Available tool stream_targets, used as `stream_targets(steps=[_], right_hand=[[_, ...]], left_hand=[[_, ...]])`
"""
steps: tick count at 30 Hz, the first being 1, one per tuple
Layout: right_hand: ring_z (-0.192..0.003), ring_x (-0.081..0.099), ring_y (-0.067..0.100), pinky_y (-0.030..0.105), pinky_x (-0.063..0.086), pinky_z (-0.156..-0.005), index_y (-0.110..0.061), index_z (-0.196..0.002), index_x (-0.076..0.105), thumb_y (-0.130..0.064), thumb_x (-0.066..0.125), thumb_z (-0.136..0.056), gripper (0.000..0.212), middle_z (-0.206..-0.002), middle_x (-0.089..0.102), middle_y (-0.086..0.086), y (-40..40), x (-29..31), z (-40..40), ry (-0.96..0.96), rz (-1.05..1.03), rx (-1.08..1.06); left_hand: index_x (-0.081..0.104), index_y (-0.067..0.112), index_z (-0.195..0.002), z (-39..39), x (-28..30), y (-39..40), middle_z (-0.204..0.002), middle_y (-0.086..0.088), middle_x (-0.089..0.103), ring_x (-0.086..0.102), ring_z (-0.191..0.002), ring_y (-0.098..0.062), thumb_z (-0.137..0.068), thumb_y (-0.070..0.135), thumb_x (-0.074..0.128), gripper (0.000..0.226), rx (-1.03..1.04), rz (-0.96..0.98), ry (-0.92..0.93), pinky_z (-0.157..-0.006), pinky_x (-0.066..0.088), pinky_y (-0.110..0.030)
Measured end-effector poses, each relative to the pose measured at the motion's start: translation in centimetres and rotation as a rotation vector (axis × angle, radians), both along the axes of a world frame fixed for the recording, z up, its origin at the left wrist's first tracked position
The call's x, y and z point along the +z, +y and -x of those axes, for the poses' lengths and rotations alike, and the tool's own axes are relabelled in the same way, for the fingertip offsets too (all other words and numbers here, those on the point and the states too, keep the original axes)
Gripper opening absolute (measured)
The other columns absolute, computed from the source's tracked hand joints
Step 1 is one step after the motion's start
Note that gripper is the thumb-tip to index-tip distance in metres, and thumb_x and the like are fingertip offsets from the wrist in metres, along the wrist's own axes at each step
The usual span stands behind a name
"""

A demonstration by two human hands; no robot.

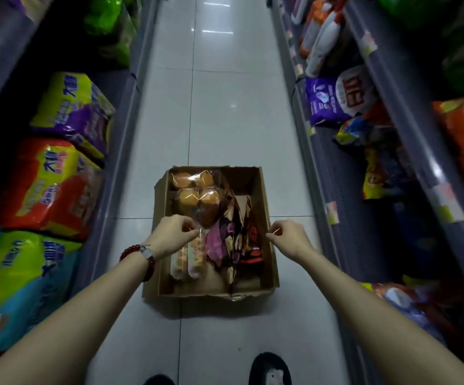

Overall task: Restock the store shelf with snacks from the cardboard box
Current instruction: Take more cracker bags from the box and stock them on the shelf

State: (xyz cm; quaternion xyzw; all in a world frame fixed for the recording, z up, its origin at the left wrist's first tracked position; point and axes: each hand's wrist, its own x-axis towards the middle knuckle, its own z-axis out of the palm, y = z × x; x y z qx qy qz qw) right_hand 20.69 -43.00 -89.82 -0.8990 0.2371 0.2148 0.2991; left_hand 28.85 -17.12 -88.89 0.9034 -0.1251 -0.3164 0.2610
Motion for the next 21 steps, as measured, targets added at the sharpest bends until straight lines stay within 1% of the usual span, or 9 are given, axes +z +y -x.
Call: stream_targets(steps=[2,5,7,9,12,14,17,19,21], right_hand=[[-0.091,0.062,0.017,0.027,0.047,-0.076,-0.011,-0.103,0.071,-0.026,0.062,-0.092,0.020,-0.097,0.069,0.003,-0.2,-3.4,-0.5,-0.045,-0.001,-0.021],[-0.091,0.060,0.016,0.025,0.044,-0.076,-0.011,-0.104,0.070,-0.026,0.061,-0.092,0.021,-0.099,0.069,0.004,-0.6,-7.9,-1.6,-0.145,0.001,-0.048],[-0.094,0.062,0.016,0.025,0.045,-0.079,-0.012,-0.105,0.071,-0.026,0.061,-0.092,0.021,-0.101,0.070,0.003,-0.9,-9.9,-2.3,-0.238,-0.005,-0.060],[-0.094,0.061,0.014,0.023,0.043,-0.080,-0.013,-0.104,0.071,-0.028,0.062,-0.092,0.021,-0.097,0.069,-0.001,-0.9,-11.3,-2.7,-0.321,-0.006,-0.085],[-0.091,0.060,0.011,0.016,0.039,-0.072,-0.014,-0.102,0.071,-0.030,0.061,-0.092,0.022,-0.092,0.066,-0.006,-0.4,-11.8,-3.1,-0.437,-0.031,-0.146],[-0.091,0.059,0.008,0.010,0.038,-0.071,-0.014,-0.108,0.070,-0.035,0.062,-0.091,0.028,-0.095,0.067,-0.007,0.6,-11.4,-3.6,-0.463,-0.065,-0.168],[-0.096,0.058,0.007,0.012,0.040,-0.075,-0.015,-0.119,0.064,-0.042,0.065,-0.088,0.041,-0.104,0.065,-0.006,2.7,-10.9,-4.3,-0.438,-0.166,-0.182],[-0.100,0.058,0.006,0.012,0.042,-0.077,-0.020,-0.122,0.061,-0.045,0.068,-0.084,0.045,-0.107,0.063,-0.010,3.8,-11.1,-4.8,-0.428,-0.222,-0.171],[-0.103,0.058,0.006,0.020,0.046,-0.085,-0.024,-0.122,0.060,-0.046,0.072,-0.080,0.049,-0.109,0.063,-0.011,4.3,-11.9,-5.1,-0.439,-0.232,-0.167]], left_hand=[[0.068,0.020,-0.097,-1.0,-3.5,-0.3,-0.093,0.003,0.067,0.061,-0.084,-0.008,-0.093,0.031,0.059,0.015,-0.011,0.024,-0.006,-0.066,0.044,-0.018],[0.071,0.018,-0.100,-2.9,-8.6,-1.2,-0.097,0.003,0.068,0.060,-0.088,-0.009,-0.093,0.029,0.059,0.018,-0.009,0.075,-0.076,-0.072,0.043,-0.020],[0.071,0.016,-0.102,-3.9,-11.1,-2.0,-0.098,0.004,0.067,0.060,-0.090,-0.009,-0.093,0.028,0.059,0.019,0.000,0.115,-0.112,-0.075,0.042,-0.020],[0.071,0.015,-0.104,-4.5,-13.1,-2.7,-0.100,0.002,0.067,0.060,-0.090,-0.009,-0.094,0.026,0.058,0.019,0.006,0.166,-0.117,-0.076,0.044,-0.021],[0.070,0.014,-0.105,-4.8,-14.5,-2.8,-0.101,0.002,0.067,0.062,-0.092,-0.010,-0.094,0.025,0.058,0.020,0.012,0.212,-0.101,-0.077,0.046,-0.021],[0.070,0.016,-0.104,-4.7,-14.8,-2.1,-0.099,0.003,0.068,0.062,-0.090,-0.008,-0.094,0.025,0.058,0.019,0.038,0.233,-0.082,-0.075,0.047,-0.020],[0.070,0.021,-0.098,-4.5,-15.0,-0.9,-0.095,0.006,0.068,0.062,-0.087,-0.005,-0.093,0.027,0.059,0.013,0.069,0.244,-0.051,-0.067,0.045,-0.016],[0.070,0.023,-0.096,-4.5,-15.3,-0.1,-0.092,0.008,0.068,0.063,-0.087,-0.006,-0.093,0.027,0.059,0.012,0.101,0.251,-0.047,-0.070,0.047,-0.019],[0.070,0.022,-0.095,-4.6,-15.6,0.5,-0.090,0.007,0.069,0.064,-0.086,-0.008,-0.093,0.027,0.060,0.012,0.123,0.263,-0.054,-0.073,0.049,-0.023]])
